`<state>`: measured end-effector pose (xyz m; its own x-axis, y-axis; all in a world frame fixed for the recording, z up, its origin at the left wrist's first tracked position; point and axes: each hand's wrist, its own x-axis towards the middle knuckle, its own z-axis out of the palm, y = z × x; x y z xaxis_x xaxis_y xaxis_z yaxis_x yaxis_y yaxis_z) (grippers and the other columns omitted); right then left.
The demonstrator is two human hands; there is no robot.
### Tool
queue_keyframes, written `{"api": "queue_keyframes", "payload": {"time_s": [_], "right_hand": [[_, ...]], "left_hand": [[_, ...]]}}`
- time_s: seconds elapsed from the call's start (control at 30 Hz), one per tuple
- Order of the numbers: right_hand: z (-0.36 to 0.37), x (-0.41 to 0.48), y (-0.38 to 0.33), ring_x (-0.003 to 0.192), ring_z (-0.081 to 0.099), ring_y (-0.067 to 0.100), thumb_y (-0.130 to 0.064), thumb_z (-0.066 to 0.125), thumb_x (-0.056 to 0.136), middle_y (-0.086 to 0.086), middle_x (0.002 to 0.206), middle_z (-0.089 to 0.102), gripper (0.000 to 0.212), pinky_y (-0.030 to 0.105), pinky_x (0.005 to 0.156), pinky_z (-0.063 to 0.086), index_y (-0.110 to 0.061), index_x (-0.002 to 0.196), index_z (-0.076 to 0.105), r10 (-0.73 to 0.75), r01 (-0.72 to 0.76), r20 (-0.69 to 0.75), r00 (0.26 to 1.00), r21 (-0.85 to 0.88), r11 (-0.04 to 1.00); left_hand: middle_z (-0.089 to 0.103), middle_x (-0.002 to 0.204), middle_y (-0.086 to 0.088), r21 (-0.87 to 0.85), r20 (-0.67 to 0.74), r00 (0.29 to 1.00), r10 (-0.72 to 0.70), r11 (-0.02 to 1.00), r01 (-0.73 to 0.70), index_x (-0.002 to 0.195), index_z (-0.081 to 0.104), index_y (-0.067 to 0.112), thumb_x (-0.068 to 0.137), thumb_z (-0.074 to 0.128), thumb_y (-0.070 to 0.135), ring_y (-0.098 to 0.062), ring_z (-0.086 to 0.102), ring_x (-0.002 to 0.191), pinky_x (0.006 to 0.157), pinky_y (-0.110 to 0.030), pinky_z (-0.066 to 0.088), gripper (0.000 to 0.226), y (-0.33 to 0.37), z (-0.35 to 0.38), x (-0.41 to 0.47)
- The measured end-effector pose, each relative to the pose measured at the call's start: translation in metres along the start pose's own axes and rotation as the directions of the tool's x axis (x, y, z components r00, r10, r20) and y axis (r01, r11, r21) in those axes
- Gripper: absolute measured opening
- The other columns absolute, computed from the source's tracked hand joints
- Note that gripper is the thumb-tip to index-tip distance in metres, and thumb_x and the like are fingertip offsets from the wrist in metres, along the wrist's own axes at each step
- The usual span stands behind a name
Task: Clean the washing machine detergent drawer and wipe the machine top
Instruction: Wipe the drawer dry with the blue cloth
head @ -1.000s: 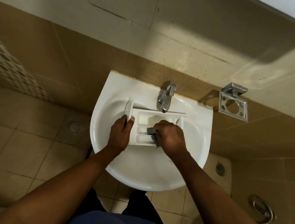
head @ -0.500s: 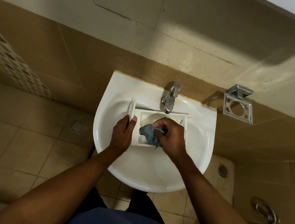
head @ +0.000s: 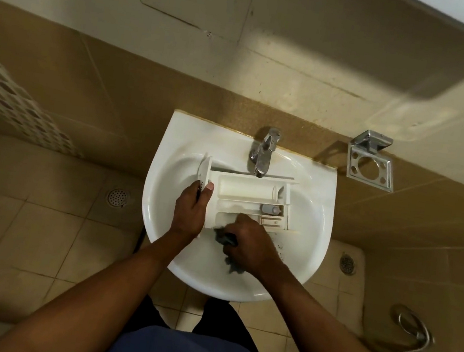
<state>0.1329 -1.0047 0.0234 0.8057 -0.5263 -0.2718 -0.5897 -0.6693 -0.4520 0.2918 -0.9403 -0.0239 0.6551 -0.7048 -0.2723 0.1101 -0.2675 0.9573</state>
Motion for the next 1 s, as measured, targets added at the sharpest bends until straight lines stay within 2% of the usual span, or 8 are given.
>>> {"api": "queue_keyframes", "payload": {"time_s": [0.17,0.33,0.43,0.53,0.7,0.77,0.87,1.0], "right_hand": [[-0.016,-0.016,0.015,0.072,0.057,0.012,-0.035,0.068,0.084,-0.003,0.080,0.057,0.015,0.027,0.062,0.043,-0.022,0.078,0.071,0.187,-0.174,-0.152,0.971,0.097,0.980],[-0.006,0.008,-0.028,0.082,0.056,0.010,-0.030,0.069,0.086,0.000,0.090,0.064,0.014,0.020,0.071,0.042,-0.020,0.097,0.072,0.089,-0.038,-0.237,0.968,0.212,0.976],[0.009,0.019,-0.043,0.078,0.055,0.015,-0.028,0.068,0.086,0.004,0.086,0.061,0.013,0.025,0.067,0.039,-0.019,0.094,0.072,0.099,-0.066,-0.183,0.978,0.175,0.982],[-0.002,0.019,-0.034,0.078,0.059,0.022,-0.032,0.068,0.088,0.006,0.087,0.058,0.021,0.028,0.065,0.039,-0.012,0.086,0.068,0.200,-0.188,-0.189,0.961,0.078,0.979],[-0.039,0.013,0.008,0.091,0.069,0.030,-0.041,0.066,0.090,0.008,0.097,0.069,0.028,0.026,0.068,0.036,-0.013,0.095,0.068,0.450,-0.493,-0.216,0.866,-0.226,0.840],[-0.036,0.012,0.008,0.084,0.069,0.028,-0.036,0.066,0.088,0.006,0.091,0.069,0.022,0.026,0.064,0.036,-0.014,0.092,0.067,0.399,-0.467,-0.272,0.875,-0.264,0.844],[-0.017,0.010,-0.007,0.069,0.068,0.026,-0.028,0.071,0.086,0.006,0.080,0.069,0.016,0.022,0.054,0.037,-0.013,0.080,0.070,0.321,-0.372,-0.303,0.897,-0.126,0.920],[0.009,0.012,-0.028,0.069,0.062,0.028,-0.027,0.086,0.074,0.009,0.081,0.066,0.016,0.031,0.063,0.050,-0.016,0.078,0.075,0.091,-0.128,-0.187,0.978,-0.192,0.973]], "left_hand": [[0.074,0.102,0.003,-0.039,-0.019,1.000,-0.024,0.999,0.024,0.112,0.070,0.018,0.106,0.050,0.038,-0.009,0.068,0.096,0.087,-0.023,0.054,0.030,0.003,-0.002,-0.002],[0.073,0.097,-0.006,0.011,-0.023,1.000,0.018,1.000,-0.018,0.109,0.070,0.012,0.107,0.048,0.038,-0.014,0.067,0.091,0.081,-0.021,0.053,0.034,0.002,-0.007,-0.001],[0.071,0.096,-0.013,0.029,-0.017,1.000,0.012,1.000,-0.012,0.106,0.068,0.007,0.107,0.048,0.041,-0.023,0.066,0.091,0.084,-0.032,0.054,0.040,-0.001,-0.007,0.001],[0.073,0.099,-0.007,0.017,-0.011,1.000,0.011,1.000,-0.010,0.109,0.070,0.011,0.107,0.048,0.039,-0.017,0.067,0.093,0.084,-0.025,0.054,0.036,0.000,-0.009,0.001],[0.073,0.099,-0.003,-0.007,0.008,1.000,0.004,1.000,-0.004,0.108,0.069,0.013,0.106,0.049,0.040,-0.015,0.068,0.093,0.085,-0.030,0.057,0.034,-0.001,-0.005,0.000],[0.073,0.100,-0.001,-0.013,-0.001,1.000,0.001,1.000,-0.001,0.110,0.069,0.015,0.106,0.049,0.041,-0.015,0.069,0.094,0.087,-0.031,0.057,0.033,-0.003,-0.004,0.001],[0.074,0.100,-0.001,-0.013,-0.008,1.000,0.017,1.000,-0.017,0.112,0.069,0.015,0.106,0.050,0.040,-0.014,0.069,0.094,0.085,-0.030,0.058,0.032,-0.003,-0.003,0.000],[0.074,0.105,0.003,0.010,-0.009,0.999,0.032,0.999,-0.032,0.118,0.069,0.018,0.106,0.048,0.041,-0.011,0.068,0.100,0.091,-0.031,0.057,0.034,-0.001,-0.001,-0.001]]}}
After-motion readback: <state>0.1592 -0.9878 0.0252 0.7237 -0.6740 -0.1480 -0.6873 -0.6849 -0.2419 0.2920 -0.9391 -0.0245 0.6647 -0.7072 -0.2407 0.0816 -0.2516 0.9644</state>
